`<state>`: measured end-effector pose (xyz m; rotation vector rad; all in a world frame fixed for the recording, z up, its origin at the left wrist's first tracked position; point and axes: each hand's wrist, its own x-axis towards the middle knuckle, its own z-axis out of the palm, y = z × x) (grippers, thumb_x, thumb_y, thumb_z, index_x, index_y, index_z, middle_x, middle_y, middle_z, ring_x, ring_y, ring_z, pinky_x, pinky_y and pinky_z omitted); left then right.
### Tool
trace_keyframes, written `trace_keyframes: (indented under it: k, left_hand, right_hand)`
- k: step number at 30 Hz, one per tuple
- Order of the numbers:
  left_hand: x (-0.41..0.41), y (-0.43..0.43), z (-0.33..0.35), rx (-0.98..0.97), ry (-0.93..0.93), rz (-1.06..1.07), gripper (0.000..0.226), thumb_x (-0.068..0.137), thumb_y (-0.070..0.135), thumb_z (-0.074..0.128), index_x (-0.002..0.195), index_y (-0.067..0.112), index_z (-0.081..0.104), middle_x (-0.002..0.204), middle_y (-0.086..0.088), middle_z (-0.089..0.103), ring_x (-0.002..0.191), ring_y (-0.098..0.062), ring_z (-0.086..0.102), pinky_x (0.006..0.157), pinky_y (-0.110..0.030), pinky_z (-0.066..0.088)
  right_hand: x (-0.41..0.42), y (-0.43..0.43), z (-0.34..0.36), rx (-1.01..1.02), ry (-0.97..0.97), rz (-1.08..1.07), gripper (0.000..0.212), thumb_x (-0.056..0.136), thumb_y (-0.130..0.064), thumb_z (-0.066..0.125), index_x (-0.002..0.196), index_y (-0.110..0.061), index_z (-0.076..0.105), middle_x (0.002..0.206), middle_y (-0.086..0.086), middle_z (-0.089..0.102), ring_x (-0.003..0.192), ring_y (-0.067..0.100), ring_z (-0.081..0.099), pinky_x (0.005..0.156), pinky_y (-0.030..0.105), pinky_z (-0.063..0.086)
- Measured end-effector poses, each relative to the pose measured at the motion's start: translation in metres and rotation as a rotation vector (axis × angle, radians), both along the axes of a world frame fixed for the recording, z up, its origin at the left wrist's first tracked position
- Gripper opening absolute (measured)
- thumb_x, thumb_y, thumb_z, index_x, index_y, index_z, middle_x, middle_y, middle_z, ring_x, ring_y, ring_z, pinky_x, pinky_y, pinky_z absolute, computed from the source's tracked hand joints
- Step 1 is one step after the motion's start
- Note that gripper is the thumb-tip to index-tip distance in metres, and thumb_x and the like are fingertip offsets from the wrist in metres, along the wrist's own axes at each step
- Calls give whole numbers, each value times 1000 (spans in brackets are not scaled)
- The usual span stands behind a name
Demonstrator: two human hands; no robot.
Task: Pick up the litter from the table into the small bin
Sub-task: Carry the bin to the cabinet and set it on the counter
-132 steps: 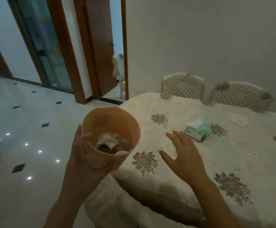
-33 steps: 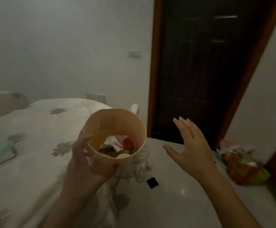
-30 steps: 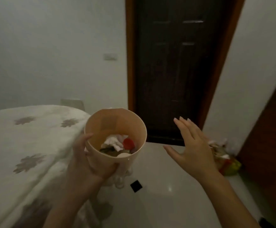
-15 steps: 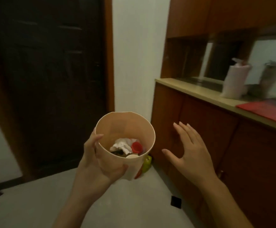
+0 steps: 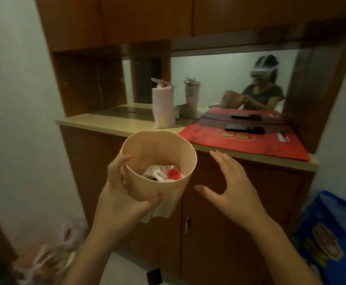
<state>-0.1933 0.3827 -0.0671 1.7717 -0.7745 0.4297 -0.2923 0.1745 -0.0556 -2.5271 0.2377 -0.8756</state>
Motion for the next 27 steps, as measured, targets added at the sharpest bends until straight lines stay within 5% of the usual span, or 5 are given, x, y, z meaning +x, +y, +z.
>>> trace_keyframes:
  k: [5, 11, 15, 22, 27]
  left_hand:
    - [29, -96, 28, -4, -99, -191, 99, 54, 30, 87, 114, 62, 15, 127, 10, 34, 114, -18, 48, 77, -28, 51]
    - [48, -207, 61, -33, -130, -210, 95, 52, 41, 77, 126, 46, 17, 131, 5, 32, 116, -20, 44, 83, -44, 54]
    - [62, -273, 75, -88, -114, -154, 99, 55, 41, 78, 131, 42, 14, 140, -1, 32, 118, -19, 42, 87, -45, 52]
    - [92, -358, 74, -62, 98, -115, 113, 58, 37, 83, 141, 32, 6, 143, -1, 34, 124, -18, 39, 88, -31, 44]
    - [106, -382, 66, -14, 106, -47, 103, 58, 42, 81, 140, 31, 20, 143, 1, 32, 125, -18, 38, 97, -46, 45]
  right_hand:
    - [4, -54, 21, 91, -6, -67, 89, 69, -51, 69, 138, -38, 14, 151, -13, 20, 137, 6, 15, 111, 37, 23]
    - [27, -140, 46, 199, -105, -51, 90, 62, -57, 71, 135, -38, 22, 143, -10, 37, 128, 10, 37, 103, 46, 39]
    - [54, -206, 63, 282, -131, 34, 89, 66, -43, 75, 137, -35, 21, 133, -12, 46, 111, -3, 46, 93, 19, 45]
    - [97, -293, 65, 347, -120, 126, 80, 65, -46, 73, 132, -30, 33, 128, -4, 54, 110, 11, 54, 92, 36, 49]
    - [122, -327, 48, 363, -87, 132, 74, 72, -35, 71, 133, -28, 31, 133, 2, 51, 118, 16, 49, 96, 38, 46]
